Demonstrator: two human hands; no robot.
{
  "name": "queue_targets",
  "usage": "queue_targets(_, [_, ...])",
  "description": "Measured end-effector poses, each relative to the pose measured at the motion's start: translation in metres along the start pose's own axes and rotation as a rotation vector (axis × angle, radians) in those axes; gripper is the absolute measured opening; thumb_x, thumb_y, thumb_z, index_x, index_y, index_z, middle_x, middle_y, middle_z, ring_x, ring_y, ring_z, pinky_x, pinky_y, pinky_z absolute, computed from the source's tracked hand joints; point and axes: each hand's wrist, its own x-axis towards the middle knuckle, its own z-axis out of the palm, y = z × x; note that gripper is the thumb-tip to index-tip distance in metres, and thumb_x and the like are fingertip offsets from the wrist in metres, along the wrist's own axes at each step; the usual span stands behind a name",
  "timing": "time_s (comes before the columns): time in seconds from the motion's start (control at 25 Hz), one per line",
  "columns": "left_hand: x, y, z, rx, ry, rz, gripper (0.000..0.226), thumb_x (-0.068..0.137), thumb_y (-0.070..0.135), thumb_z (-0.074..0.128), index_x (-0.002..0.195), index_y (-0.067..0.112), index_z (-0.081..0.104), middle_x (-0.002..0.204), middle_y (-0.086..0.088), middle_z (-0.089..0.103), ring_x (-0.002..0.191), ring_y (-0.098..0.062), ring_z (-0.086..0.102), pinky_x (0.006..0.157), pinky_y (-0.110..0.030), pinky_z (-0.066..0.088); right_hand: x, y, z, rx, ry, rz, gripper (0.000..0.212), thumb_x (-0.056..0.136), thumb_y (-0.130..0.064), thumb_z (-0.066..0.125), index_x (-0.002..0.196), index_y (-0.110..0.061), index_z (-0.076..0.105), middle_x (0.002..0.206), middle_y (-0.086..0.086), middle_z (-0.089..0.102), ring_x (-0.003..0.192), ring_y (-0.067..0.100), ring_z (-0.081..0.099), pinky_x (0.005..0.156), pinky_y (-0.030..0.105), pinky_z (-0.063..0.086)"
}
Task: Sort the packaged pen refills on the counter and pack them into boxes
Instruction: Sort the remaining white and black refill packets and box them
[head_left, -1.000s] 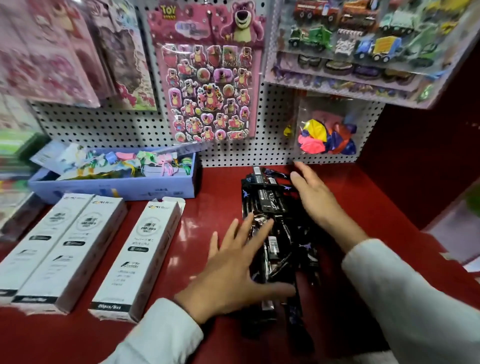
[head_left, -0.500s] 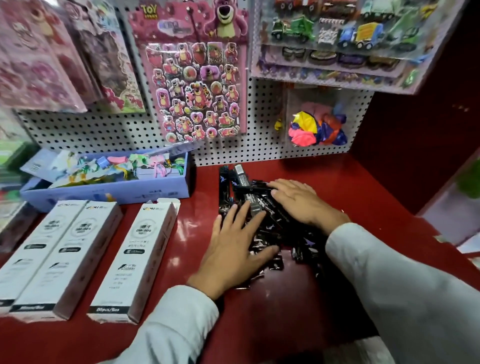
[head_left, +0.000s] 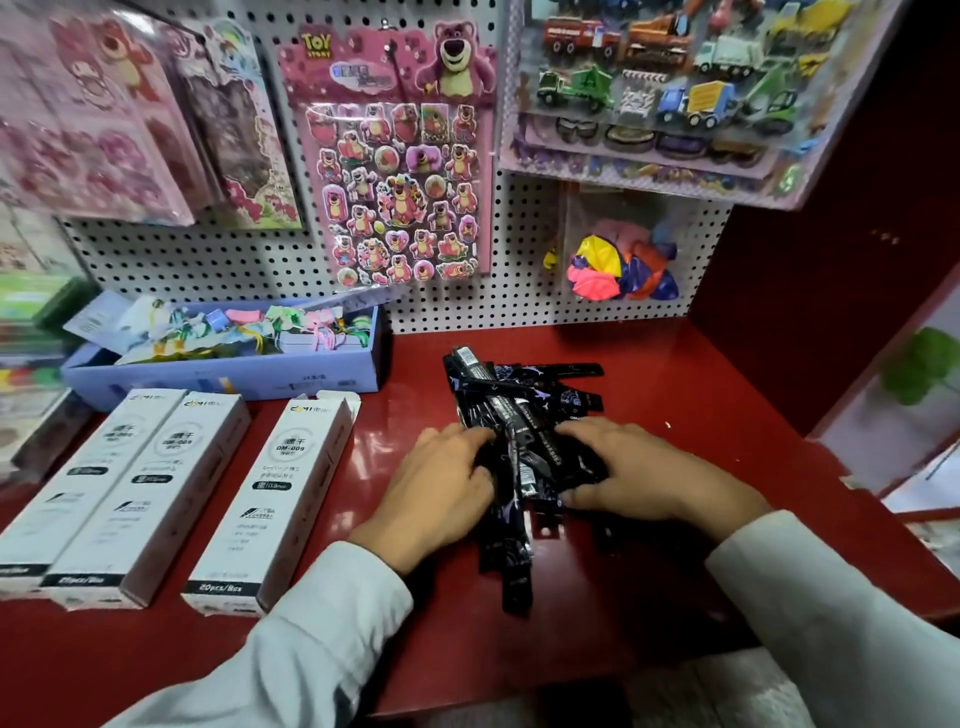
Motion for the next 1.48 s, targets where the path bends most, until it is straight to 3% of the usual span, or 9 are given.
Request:
queue_targets(0.12, [0.014, -0.006, -0.026, 0.257, -0.017, 0.114, 0.075, 0.076, 0.006, 0.057, 0.145, 0.028, 0.038, 0.137, -0.005, 0.049, 0.117, -0.028, 0.047, 0.093, -0.044, 0.047, 0.004, -0.004, -0.008, 0.055, 0.070, 0.028, 0.085, 0.079, -0.042, 0.073, 0.150, -0.035, 0.026, 0.155, -0.006, 0.034, 0.134, 0.025, 0.039, 0.109, 0.043, 0.038])
queue_targets(0.28, [0.055, -0.002, -0.041, 0.794, -0.276, 0.367, 0.122, 0.074, 0.010, 0.072, 0.152, 0.035, -0.017, 0.164, -0.002, -0.016, 0.150, -0.028, -0.004, 0.117, -0.053, 0.016, 0.008, -0.002, -0.019, 0.161, -0.066, 0.022, 0.068, 0.085, -0.013, 0.057, 0.146, -0.032, 0.034, 0.142, -0.002, 0.050, 0.120, 0.018, 0.052, 0.091, 0.022, 0.044])
queue_targets(0.44, [0.092, 0.015, -0.032, 0.869, -0.588, 0.492, 0.116, 0.071, 0.021, 0.079, 0.156, 0.025, 0.001, 0.165, 0.000, 0.001, 0.151, -0.024, 0.004, 0.121, -0.047, 0.005, 0.013, -0.008, -0.015, 0.489, -0.113, -0.070, 0.060, 0.084, 0.012, 0.039, 0.134, -0.021, 0.049, 0.126, -0.008, 0.057, 0.103, -0.002, 0.055, 0.073, 0.008, 0.046])
queue_targets(0.56, [0.095, 0.009, -0.033, 0.762, -0.451, 0.613, 0.076, 0.070, 0.025, 0.072, 0.139, 0.026, 0.041, 0.139, 0.000, 0.042, 0.123, -0.027, 0.040, 0.094, -0.037, 0.041, 0.015, -0.007, -0.015, 0.634, -0.053, -0.046, 0.056, 0.085, 0.018, 0.038, 0.125, -0.016, 0.055, 0.120, 0.001, 0.062, 0.096, 0.006, 0.056, 0.071, 0.012, 0.042])
queue_targets(0.72, [0.081, -0.021, -0.027, 0.659, -0.186, 0.577, 0.064, 0.065, 0.032, 0.066, 0.126, 0.025, 0.048, 0.119, -0.002, 0.045, 0.103, -0.024, 0.042, 0.076, -0.036, 0.034, -0.003, 0.009, -0.036, 0.201, 0.033, 0.001, 0.028, 0.086, -0.009, 0.059, 0.106, -0.029, 0.061, 0.105, -0.006, 0.065, 0.096, 0.015, 0.061, 0.088, 0.031, 0.051])
queue_targets(0.84, [0.074, -0.035, -0.019, 0.623, -0.030, 0.552, 0.057, 0.065, 0.038, 0.064, 0.119, 0.025, 0.050, 0.113, -0.003, 0.047, 0.095, -0.023, 0.041, 0.071, -0.034, 0.026, -0.035, 0.006, -0.029, 0.216, -0.119, 0.048, 0.013, 0.075, -0.029, 0.071, 0.086, -0.025, 0.064, 0.075, -0.006, 0.066, 0.062, 0.007, 0.059, 0.060, 0.027, 0.051])
queue_targets(1.08, [0.071, -0.031, -0.012, 0.619, 0.182, 0.530, 0.050, 0.072, 0.036, 0.070, 0.115, 0.019, 0.050, 0.114, -0.005, 0.051, 0.096, -0.026, 0.043, 0.077, -0.039, 0.035, -0.032, -0.008, -0.012, 0.148, -0.050, 0.029, 0.035, 0.083, -0.033, 0.069, 0.117, -0.032, 0.058, 0.104, -0.007, 0.064, 0.095, 0.017, 0.062, 0.085, 0.033, 0.052])
queue_targets(1.2, [0.073, -0.021, -0.022, 0.439, 0.301, 0.527, 0.037, 0.074, 0.026, 0.057, 0.109, 0.017, 0.051, 0.111, -0.005, 0.056, 0.100, -0.028, 0.048, 0.083, -0.040, 0.037, -0.020, -0.003, -0.012, 0.224, 0.148, 0.076, 0.025, 0.086, -0.030, 0.065, 0.111, -0.033, 0.061, 0.103, -0.007, 0.066, 0.096, 0.019, 0.063, 0.086, 0.034, 0.052])
queue_targets(1.48, [0.087, 0.004, -0.048, -0.677, 0.436, 0.194, 0.010, 0.093, 0.027, 0.061, 0.100, 0.020, 0.063, 0.090, 0.014, 0.066, 0.083, -0.002, 0.059, 0.080, -0.033, 0.051, -0.001, -0.021, -0.012, 0.590, 0.607, -0.001, 0.014, 0.085, -0.015, 0.064, 0.085, -0.030, 0.065, 0.073, -0.012, 0.067, 0.068, 0.010, 0.062, 0.068, 0.029, 0.049])
